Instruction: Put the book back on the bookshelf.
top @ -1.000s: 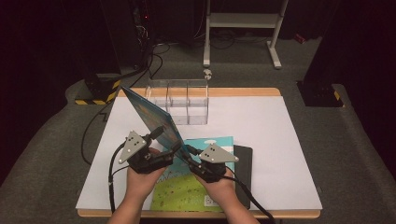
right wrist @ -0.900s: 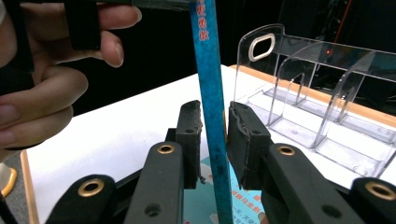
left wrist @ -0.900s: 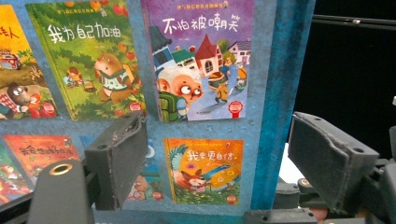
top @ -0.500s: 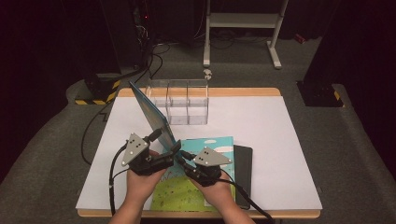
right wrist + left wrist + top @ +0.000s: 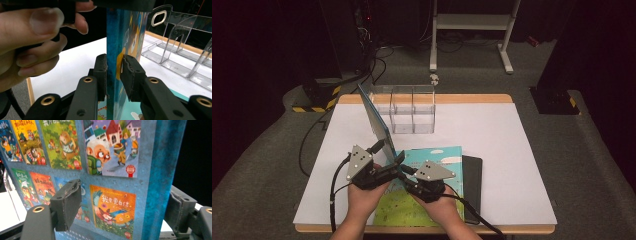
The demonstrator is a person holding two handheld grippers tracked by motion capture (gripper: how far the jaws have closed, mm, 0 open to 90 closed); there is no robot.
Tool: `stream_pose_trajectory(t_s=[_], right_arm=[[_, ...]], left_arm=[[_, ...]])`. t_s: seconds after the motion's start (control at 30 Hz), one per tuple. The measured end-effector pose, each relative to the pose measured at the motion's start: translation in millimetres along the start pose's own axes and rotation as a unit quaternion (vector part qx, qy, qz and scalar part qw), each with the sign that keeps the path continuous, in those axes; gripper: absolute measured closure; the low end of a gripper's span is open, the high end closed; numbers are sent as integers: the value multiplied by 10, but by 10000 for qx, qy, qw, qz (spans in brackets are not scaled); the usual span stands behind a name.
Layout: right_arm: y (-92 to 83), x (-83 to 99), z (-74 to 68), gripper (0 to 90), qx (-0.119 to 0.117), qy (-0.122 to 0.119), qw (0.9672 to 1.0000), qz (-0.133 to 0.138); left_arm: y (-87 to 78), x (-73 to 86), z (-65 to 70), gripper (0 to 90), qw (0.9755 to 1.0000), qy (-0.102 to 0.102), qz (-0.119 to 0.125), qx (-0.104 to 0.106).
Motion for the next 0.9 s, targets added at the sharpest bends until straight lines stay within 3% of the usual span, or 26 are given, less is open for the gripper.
stream_pose_trajectory(t_s=[0.23,0.57,0.67,0.8,0.9], right_arm=[[7,14,-29,730,-38,-36,10000,-35],[-99,23,-26,631,-189,-27,9997,-145],[-205,3,67,592,-171,92,9997,-145],[-370,-19,308,558,112,178,9998,-39],[-514,23,627,541,626,164,9979,86]], left_arm=[[9,39,-27,244,9998,92,20,-189],[-33,34,-55,248,9998,94,-30,-168],[-43,30,-61,248,9998,72,-19,-161],[-66,25,-75,250,9998,61,-8,-167],[-93,24,-87,255,9998,94,-35,-161]])
Point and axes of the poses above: each handheld gripper's, and its own axes: y roughly forward along the jaws, x roughly out of its underside, z roughly to its right, the point moved 9 cm from there along y, roughly forward along the jaws, and after that the axes turned 13 degrees about x, right-handed, at the moved point
